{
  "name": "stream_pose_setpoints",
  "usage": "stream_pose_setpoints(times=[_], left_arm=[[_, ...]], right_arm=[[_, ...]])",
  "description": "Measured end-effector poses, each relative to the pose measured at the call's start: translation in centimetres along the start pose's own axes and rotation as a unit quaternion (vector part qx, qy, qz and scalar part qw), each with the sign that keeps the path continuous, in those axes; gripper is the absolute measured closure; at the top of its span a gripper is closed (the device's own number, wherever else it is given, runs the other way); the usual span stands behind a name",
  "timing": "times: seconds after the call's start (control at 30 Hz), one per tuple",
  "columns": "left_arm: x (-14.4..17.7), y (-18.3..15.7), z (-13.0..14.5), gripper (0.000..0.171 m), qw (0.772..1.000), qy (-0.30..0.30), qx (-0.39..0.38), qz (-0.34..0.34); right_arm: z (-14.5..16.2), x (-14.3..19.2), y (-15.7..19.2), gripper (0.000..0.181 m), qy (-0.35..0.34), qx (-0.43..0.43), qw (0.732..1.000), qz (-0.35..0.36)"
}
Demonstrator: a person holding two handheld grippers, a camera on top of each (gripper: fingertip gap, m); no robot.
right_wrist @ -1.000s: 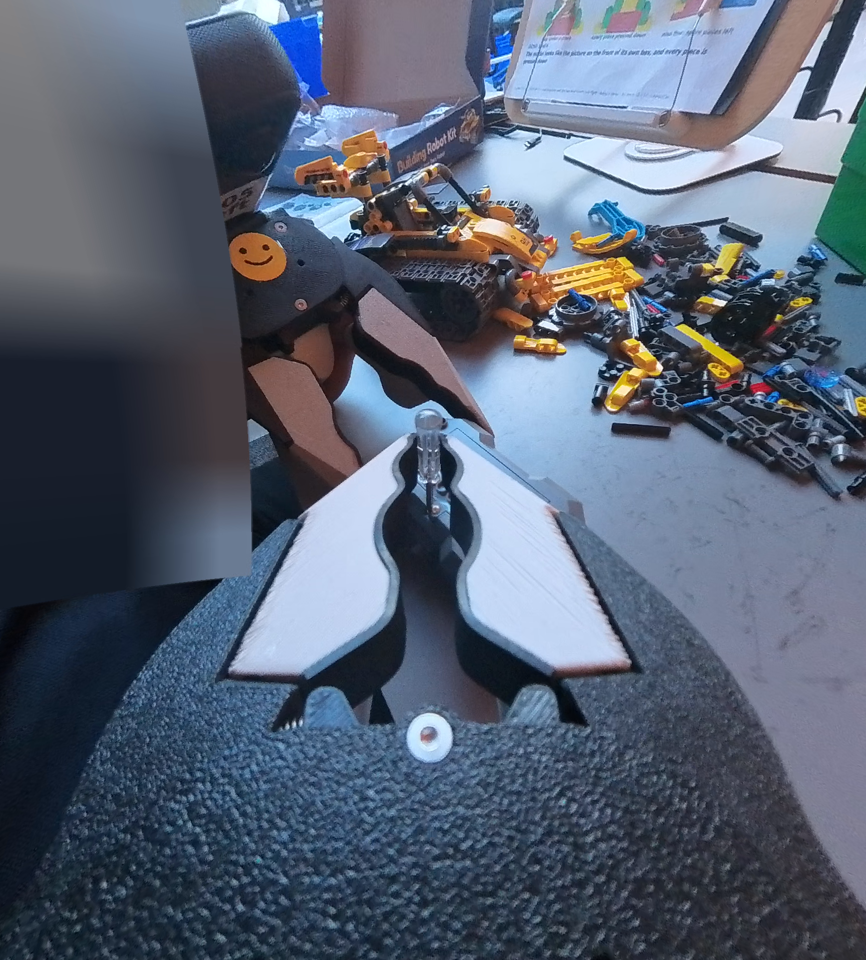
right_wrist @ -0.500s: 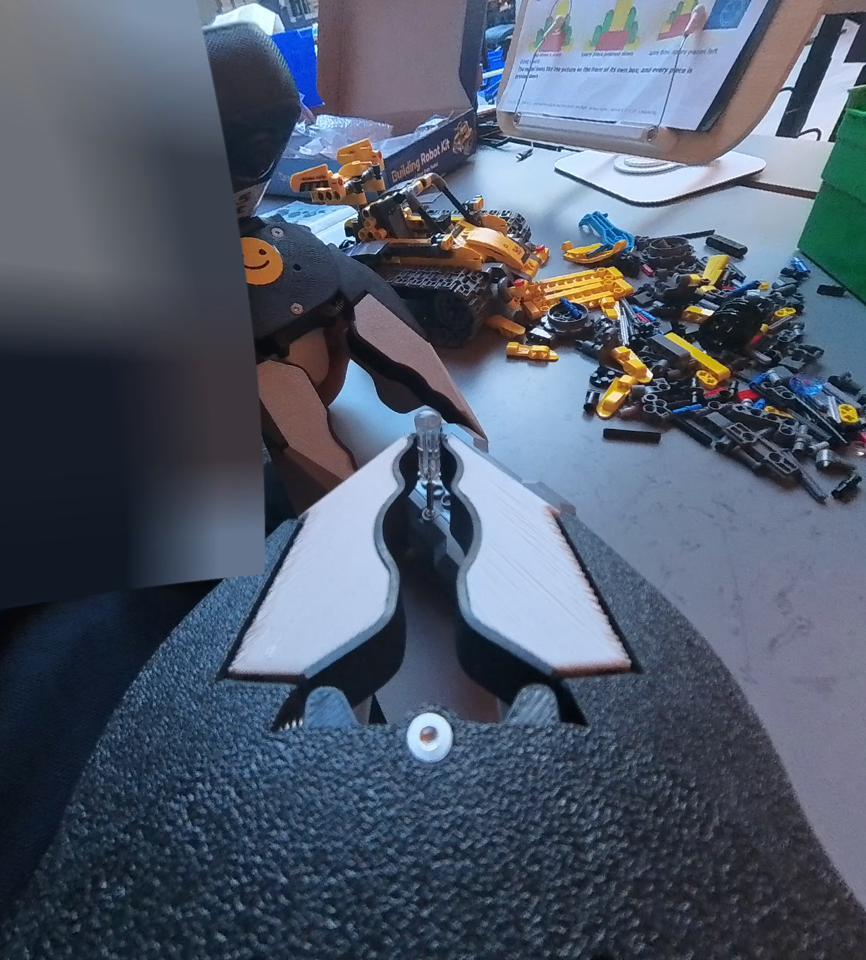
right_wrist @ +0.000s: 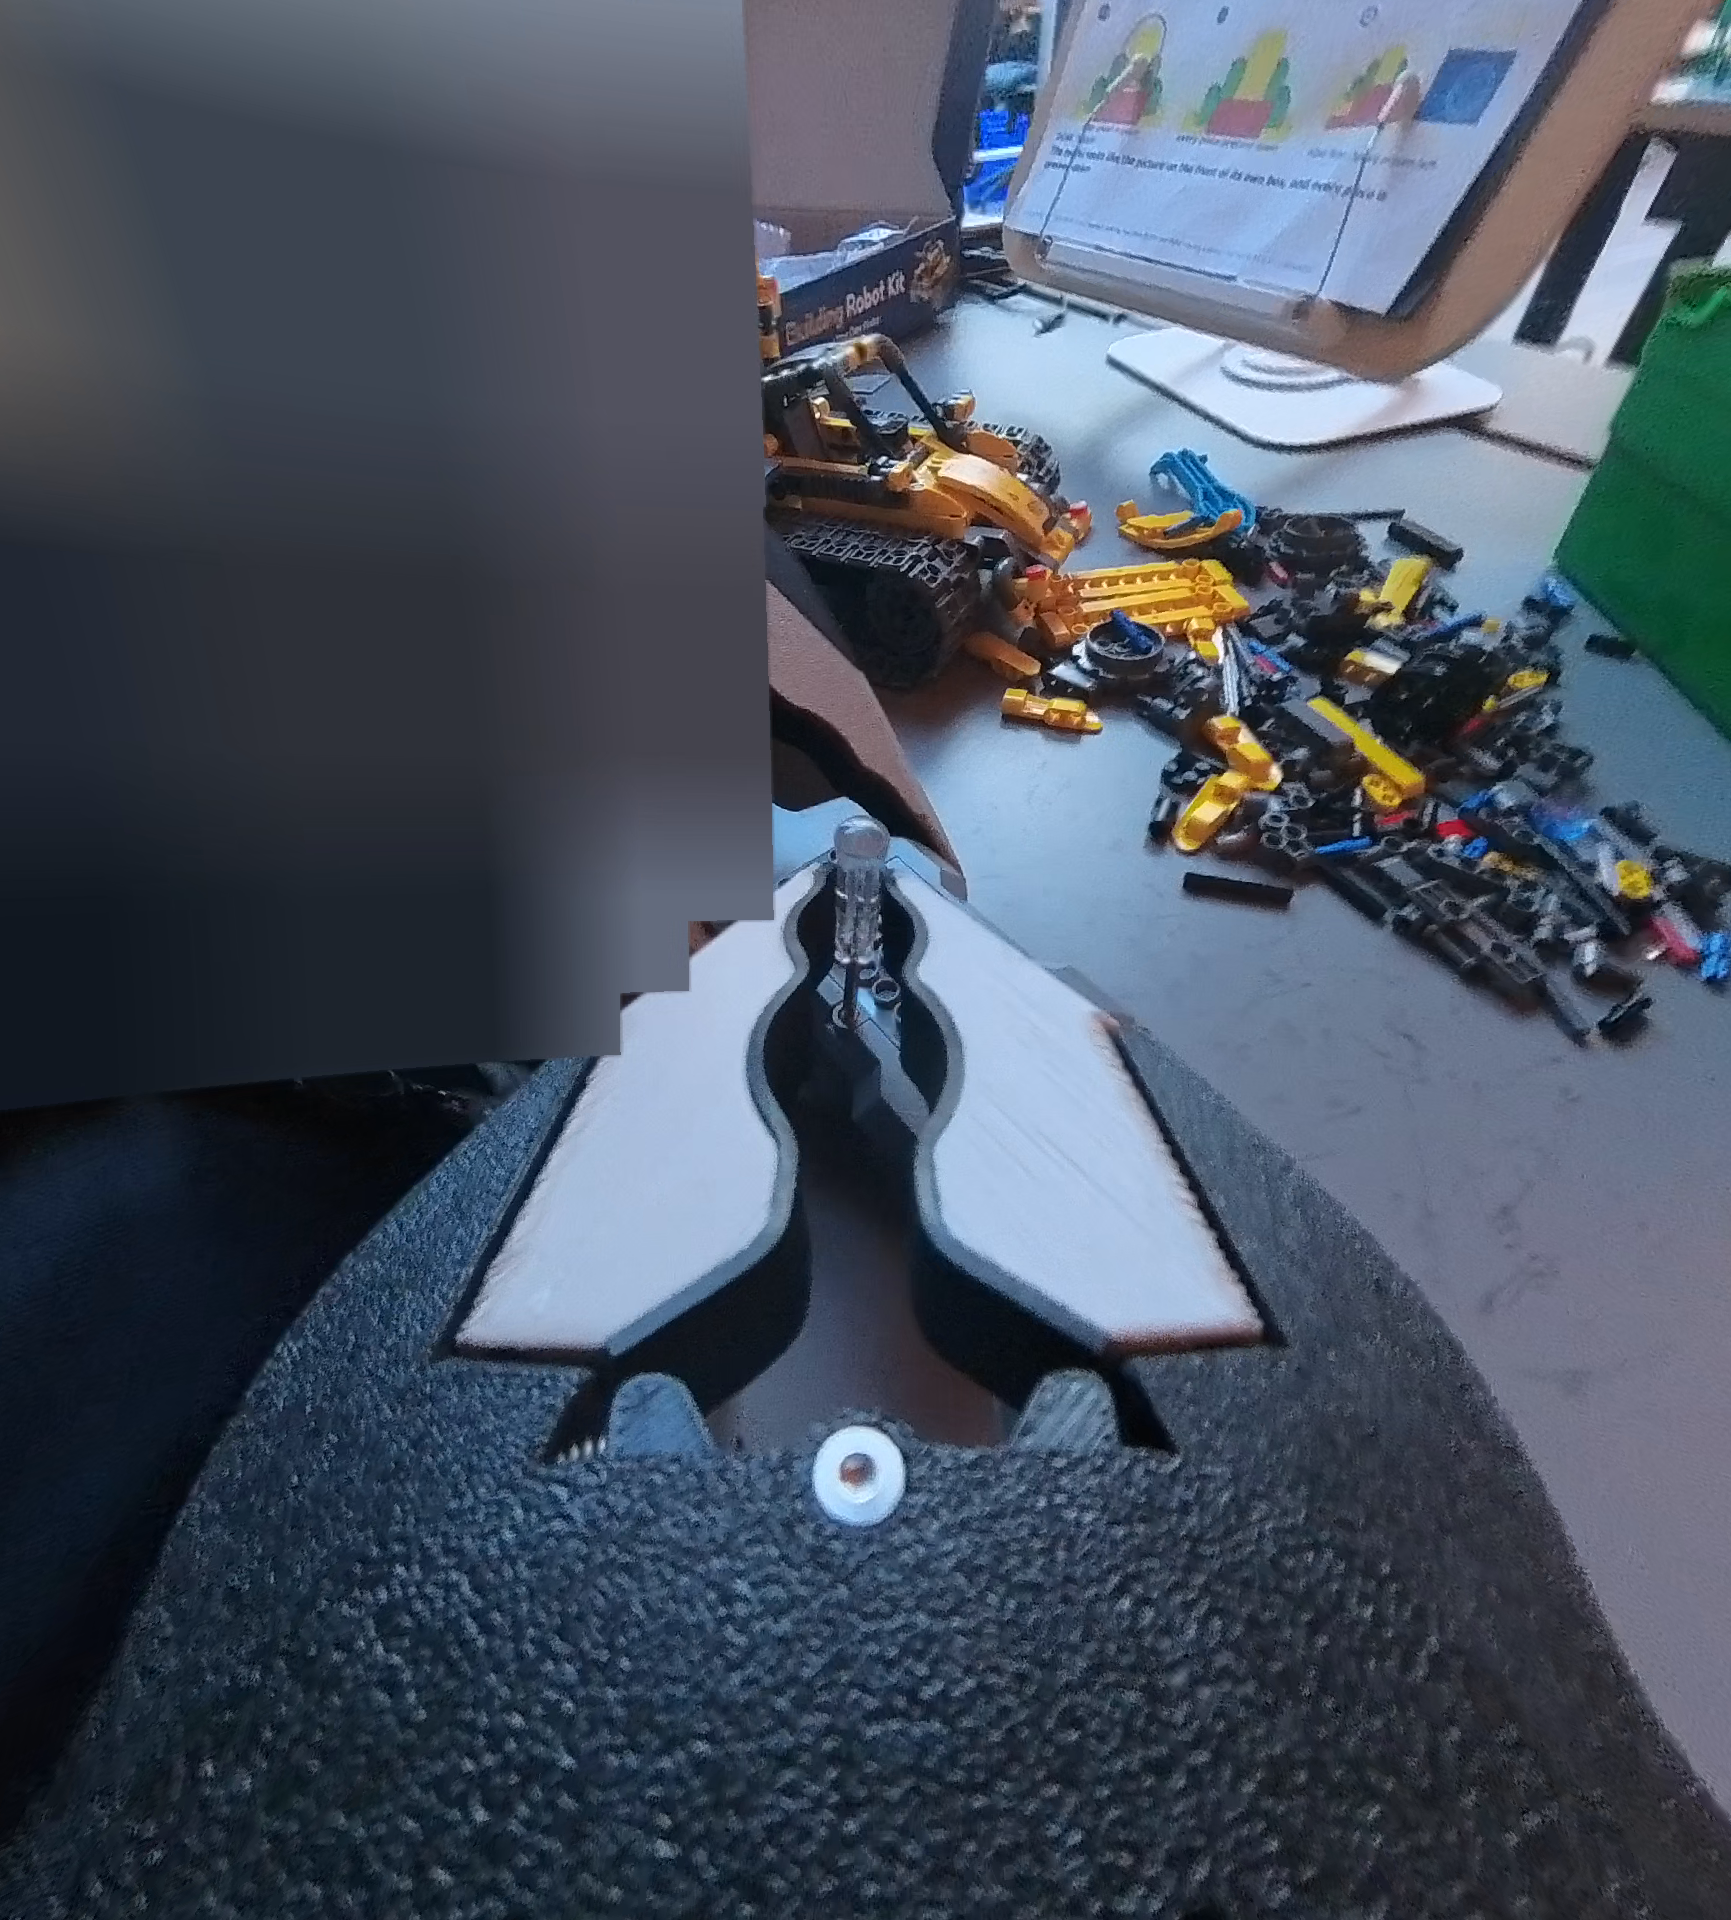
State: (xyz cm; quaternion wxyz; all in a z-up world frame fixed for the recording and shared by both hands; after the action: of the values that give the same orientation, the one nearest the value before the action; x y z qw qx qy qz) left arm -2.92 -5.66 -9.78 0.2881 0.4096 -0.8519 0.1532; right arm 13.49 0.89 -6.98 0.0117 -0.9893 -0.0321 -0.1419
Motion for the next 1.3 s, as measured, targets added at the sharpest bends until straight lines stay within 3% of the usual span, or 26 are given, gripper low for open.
stream_pose_setpoints(times=[0.2, 0.43, 0.57, 0.93, 1.1, 1.3], left_arm=[[0.0, 0.0, 0.0, 0.103, 1.000, 0.000, -0.002, -0.002], [-0.1, 0.0, 0.0, 0.103, 1.000, 0.000, 0.002, -0.011], [-0.1, 0.0, 0.0, 0.103, 1.000, 0.000, 0.003, -0.012], [0.0, 0.4, 0.0, 0.103, 1.000, 0.001, -0.011, 0.008], [0.0, 0.4, 0.0, 0.103, 0.999, 0.001, -0.048, 0.025], [0.2, 0.8, 0.2, 0.103, 0.997, 0.001, -0.061, 0.042]], right_arm=[[0.4, 0.3, 1.3, 0.174, -0.010, 0.076, 0.996, 0.037], [0.7, 0.1, 1.9, 0.174, -0.027, 0.016, 0.995, 0.090], [0.5, 0.0, 1.7, 0.174, -0.021, 0.016, 0.997, 0.074], [-0.5, -0.7, -2.2, 0.174, 0.013, 0.077, 0.985, -0.154], [-0.8, -1.7, -4.0, 0.174, 0.011, 0.120, 0.949, -0.293], [-0.9, -4.1, -6.4, 0.174, 0.003, 0.103, 0.891, -0.443]])
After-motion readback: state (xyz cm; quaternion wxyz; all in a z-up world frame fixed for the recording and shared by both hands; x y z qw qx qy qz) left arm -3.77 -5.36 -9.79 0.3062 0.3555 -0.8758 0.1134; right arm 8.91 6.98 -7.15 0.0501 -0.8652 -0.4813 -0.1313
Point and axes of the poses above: each gripper's, where its closed fingertips meet, x back along the fingers, z out of its underside, y = z × x across the jaws, the point moved 10 cm from there along x, back along the fingers, and after that the axes turned 3 degrees about x, right-handed, at the moved point
